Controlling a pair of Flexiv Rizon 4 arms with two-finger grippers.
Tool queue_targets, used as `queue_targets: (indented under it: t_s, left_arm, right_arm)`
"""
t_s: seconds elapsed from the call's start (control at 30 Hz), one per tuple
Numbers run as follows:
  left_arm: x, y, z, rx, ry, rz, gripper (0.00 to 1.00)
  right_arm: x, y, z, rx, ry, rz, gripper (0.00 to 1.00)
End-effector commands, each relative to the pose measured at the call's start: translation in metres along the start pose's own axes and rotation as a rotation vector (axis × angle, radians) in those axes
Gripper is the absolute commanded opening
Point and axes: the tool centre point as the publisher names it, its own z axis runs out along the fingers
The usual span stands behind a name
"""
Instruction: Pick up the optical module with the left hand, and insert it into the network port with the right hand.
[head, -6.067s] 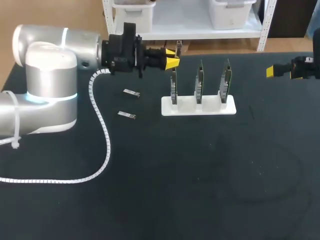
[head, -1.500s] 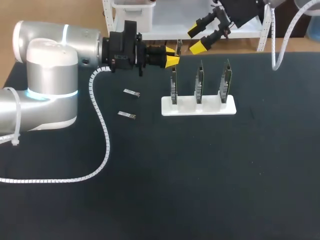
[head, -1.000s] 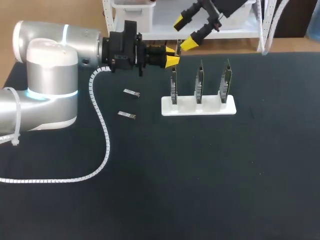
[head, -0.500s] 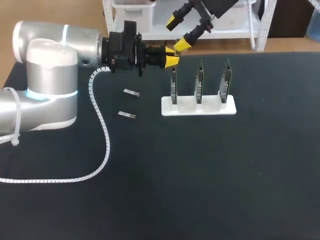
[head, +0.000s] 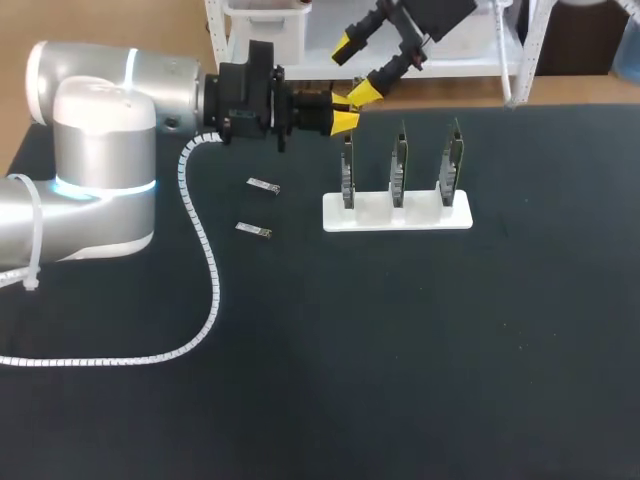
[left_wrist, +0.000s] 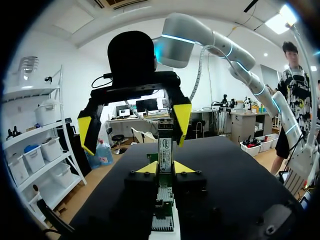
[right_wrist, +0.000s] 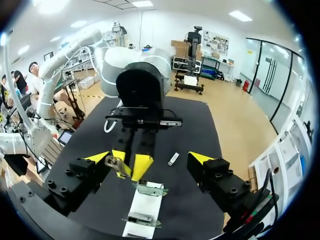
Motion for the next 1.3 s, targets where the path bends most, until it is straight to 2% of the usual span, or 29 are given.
queue_targets:
  t_s: [0.03,0.4,0.7,0.97,1.0,1.3]
  left_arm:
    - [0.001,0.000,0.000,0.000,-0.001,0.001,0.00]
    - [0.001,0.000,0.000,0.000,-0.001,0.001,0.00]
    - [0.001,0.000,0.000,0.000,-0.001,0.001,0.00]
    - [0.001,0.000,0.000,0.000,-0.001,0.001,0.00]
    - [0.001,0.000,0.000,0.000,-0.001,0.001,0.00]
    - [0.001,0.000,0.000,0.000,-0.001,0.001,0.00]
  right_arm:
    - [-0.002,0.019,0.003,0.042,-0.006,0.014,1.00]
    - [0.002,0.035,0.003,0.074,-0.007,0.032,1.00]
    - [0.001,0.031,-0.005,0.101,0.009,0.001,1.00]
    - [0.007,0.025,0.000,0.099,-0.020,0.025,1.00]
    - [0.009,0.025,0.000,0.079,-0.038,0.016,1.00]
    - [0.009,0.025,0.001,0.083,-0.035,0.021,1.00]
